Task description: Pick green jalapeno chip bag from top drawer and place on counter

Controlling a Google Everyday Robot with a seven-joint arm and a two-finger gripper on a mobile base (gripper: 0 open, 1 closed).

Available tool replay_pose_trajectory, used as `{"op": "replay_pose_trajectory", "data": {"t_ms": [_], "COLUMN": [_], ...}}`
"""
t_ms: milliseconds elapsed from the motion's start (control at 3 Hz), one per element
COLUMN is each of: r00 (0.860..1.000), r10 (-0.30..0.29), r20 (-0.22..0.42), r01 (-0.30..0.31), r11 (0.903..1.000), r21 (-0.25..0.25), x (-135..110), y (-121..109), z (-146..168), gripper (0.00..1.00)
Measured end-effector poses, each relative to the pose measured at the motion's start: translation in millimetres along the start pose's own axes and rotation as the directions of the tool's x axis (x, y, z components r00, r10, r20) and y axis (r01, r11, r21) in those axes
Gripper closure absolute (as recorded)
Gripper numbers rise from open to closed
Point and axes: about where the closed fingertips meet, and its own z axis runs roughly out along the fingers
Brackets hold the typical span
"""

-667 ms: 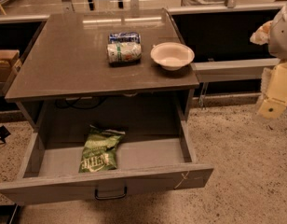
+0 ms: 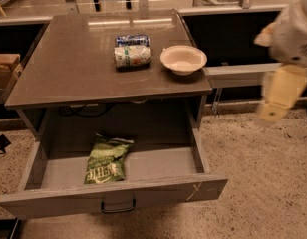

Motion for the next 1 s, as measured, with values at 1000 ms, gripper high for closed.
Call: {"op": "replay_pose_trajectory", "data": {"t_ms": [1000], "r00": [0.922], "r10": [-0.341], "r20": [-0.184], "r01": [0.32], "r11": [0.9382], "r21": [-0.131], "x": [-101.1], "y": [1.6], "z": [163.4], "gripper": [0.0]}}
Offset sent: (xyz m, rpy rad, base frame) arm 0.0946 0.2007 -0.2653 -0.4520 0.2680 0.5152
